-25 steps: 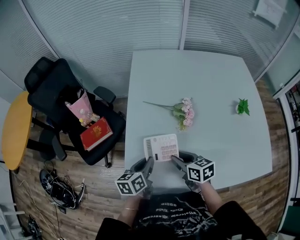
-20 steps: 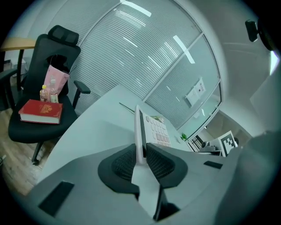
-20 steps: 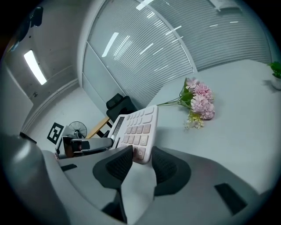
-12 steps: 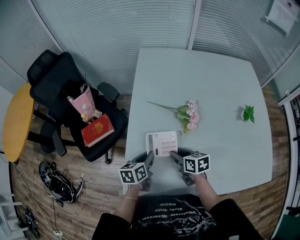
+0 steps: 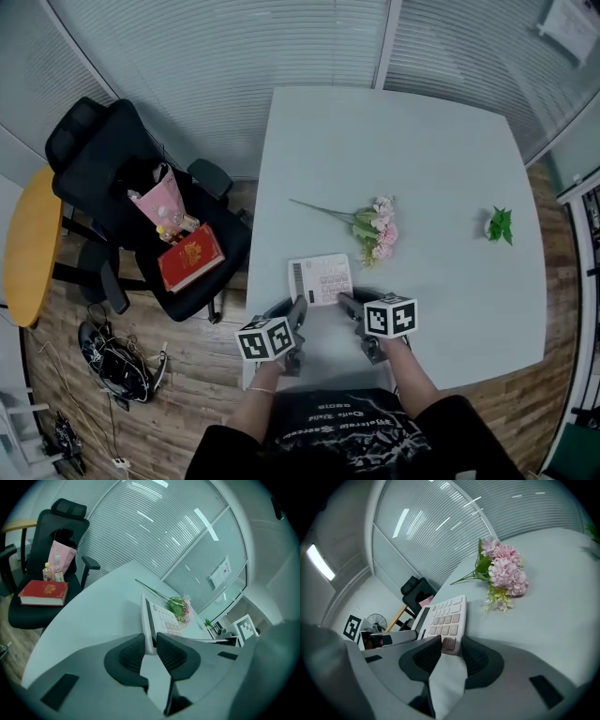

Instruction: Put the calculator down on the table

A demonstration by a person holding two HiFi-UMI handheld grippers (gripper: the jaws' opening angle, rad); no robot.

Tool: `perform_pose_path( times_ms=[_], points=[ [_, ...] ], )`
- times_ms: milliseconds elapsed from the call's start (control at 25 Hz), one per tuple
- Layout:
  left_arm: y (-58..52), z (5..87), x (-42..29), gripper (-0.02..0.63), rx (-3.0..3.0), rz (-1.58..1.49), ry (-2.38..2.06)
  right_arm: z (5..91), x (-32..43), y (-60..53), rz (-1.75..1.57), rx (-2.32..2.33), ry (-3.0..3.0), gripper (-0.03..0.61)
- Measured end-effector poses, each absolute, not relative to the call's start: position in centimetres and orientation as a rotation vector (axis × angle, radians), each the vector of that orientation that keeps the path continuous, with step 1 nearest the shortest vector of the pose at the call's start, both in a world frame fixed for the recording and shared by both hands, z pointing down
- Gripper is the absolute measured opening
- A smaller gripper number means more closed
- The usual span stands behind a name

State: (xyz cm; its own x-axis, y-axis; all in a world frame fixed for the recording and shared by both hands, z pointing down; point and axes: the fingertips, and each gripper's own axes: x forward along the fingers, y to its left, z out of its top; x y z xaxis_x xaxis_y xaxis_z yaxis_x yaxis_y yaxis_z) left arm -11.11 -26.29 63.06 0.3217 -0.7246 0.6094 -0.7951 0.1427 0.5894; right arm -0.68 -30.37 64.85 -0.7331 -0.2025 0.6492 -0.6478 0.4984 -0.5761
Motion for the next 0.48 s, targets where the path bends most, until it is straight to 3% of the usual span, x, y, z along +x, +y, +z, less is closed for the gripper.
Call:
perform_pose_path(
  times_ms=[400, 480],
  points=[
    [-27.28, 62.83, -10.88, 0.092, 1.557, 0.136, -1.470, 65.40, -0.26, -31.25, 1.107, 0.795, -2.188, 0.156],
    [-27.42, 62.81, -10.61, 0.149, 1.554, 0.119, -1.464, 65.13, -0.43, -31.13, 1.097, 0.795, -2.201, 0.193]
  ],
)
